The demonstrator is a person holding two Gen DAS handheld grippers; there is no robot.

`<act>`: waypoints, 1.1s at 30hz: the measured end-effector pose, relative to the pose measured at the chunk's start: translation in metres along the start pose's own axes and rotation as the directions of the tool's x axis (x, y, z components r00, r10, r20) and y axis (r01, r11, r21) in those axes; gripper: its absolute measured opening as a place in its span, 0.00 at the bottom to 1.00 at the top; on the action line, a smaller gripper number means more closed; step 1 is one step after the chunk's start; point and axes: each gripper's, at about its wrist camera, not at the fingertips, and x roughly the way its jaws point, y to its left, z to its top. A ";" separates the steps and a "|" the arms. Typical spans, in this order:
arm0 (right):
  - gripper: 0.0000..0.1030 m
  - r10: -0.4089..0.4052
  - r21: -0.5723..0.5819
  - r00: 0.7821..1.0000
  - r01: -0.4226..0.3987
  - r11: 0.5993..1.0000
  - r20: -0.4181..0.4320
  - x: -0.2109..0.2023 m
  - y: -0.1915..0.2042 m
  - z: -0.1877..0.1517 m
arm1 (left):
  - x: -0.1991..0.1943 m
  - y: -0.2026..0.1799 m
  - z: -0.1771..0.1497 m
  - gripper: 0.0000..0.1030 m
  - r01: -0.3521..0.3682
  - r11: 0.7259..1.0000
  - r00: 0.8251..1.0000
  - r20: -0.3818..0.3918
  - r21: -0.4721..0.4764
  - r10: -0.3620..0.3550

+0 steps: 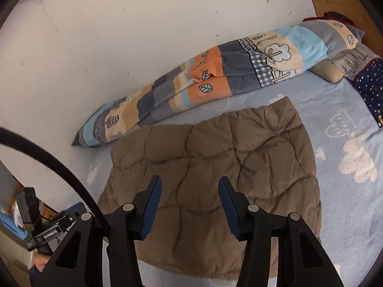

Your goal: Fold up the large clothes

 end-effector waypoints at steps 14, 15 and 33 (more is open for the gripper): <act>0.38 -0.211 -0.203 0.969 0.182 0.962 -0.131 0.096 0.030 -0.052 | 0.090 0.005 -0.007 0.69 -0.019 1.000 0.993 -0.121 0.003 0.019; 0.38 -0.203 -0.181 0.967 0.174 0.968 -0.155 0.105 0.023 -0.052 | 0.095 0.007 -0.007 0.70 -0.019 1.000 0.992 -0.128 0.001 0.019; 0.37 -0.097 -0.074 0.955 0.080 0.994 -0.279 0.121 -0.005 -0.031 | 0.082 0.011 0.006 0.70 0.005 0.998 0.993 -0.120 -0.065 -0.013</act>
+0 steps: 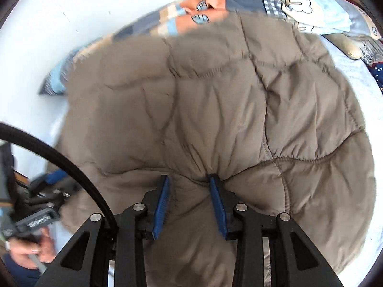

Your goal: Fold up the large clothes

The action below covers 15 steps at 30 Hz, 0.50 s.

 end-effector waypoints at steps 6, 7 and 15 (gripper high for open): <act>0.37 0.027 -0.091 0.982 -0.011 0.996 0.185 -0.057 0.033 0.025 | -0.017 0.026 0.012 0.70 -0.091 0.995 0.995 0.035 -0.039 0.092; 0.37 0.024 -0.100 0.984 -0.006 0.995 0.176 -0.052 0.042 0.034 | -0.015 0.032 0.012 0.70 -0.106 0.993 0.994 0.023 -0.057 0.107; 0.25 -0.084 -0.243 0.996 0.088 0.966 0.025 0.055 0.123 0.079 | 0.002 0.058 0.008 0.70 -0.132 0.983 0.990 -0.061 -0.125 0.125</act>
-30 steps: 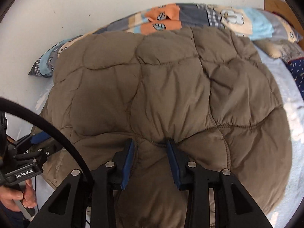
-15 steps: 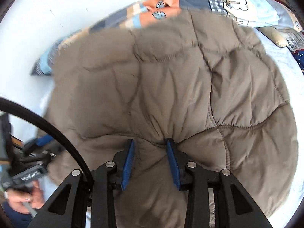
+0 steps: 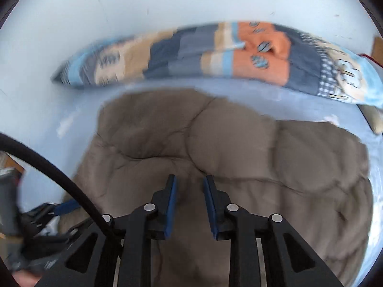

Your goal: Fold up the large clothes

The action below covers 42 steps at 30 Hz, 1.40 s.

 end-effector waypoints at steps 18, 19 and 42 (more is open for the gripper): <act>0.28 -0.060 0.100 0.998 0.061 0.993 -0.008 -0.062 -0.048 -0.017 | -0.020 0.083 0.014 0.57 0.108 0.974 0.994 0.000 -0.200 -0.110; 0.28 -0.093 0.093 0.996 0.094 0.991 -0.015 -0.066 -0.056 -0.025 | -0.013 0.087 0.012 0.51 0.105 0.974 0.993 -0.022 -0.202 -0.112; 0.33 0.042 0.286 0.999 -0.035 0.957 -0.018 -0.079 -0.124 -0.070 | -0.048 0.066 0.017 0.58 0.068 0.985 0.997 0.055 -0.156 -0.060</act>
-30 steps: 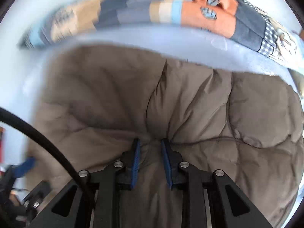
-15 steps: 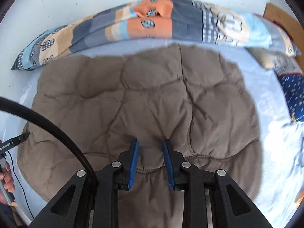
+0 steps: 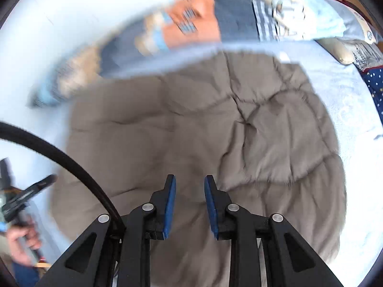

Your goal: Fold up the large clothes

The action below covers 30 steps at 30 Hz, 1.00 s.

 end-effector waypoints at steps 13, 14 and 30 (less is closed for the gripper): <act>0.43 -0.062 0.009 0.997 0.062 0.998 0.038 -0.025 -0.037 -0.078 | 0.047 -0.096 -0.067 0.62 0.052 0.965 0.991 -0.133 0.258 -0.018; 0.43 -0.061 0.012 0.998 0.061 0.998 0.013 -0.017 -0.040 -0.079 | 0.052 -0.095 -0.067 0.63 0.055 0.965 0.989 -0.147 0.257 -0.017; 0.47 -0.037 0.092 0.998 0.042 0.995 -0.056 0.006 -0.054 -0.078 | 0.048 -0.089 -0.055 0.66 0.088 0.966 0.989 -0.139 0.242 -0.055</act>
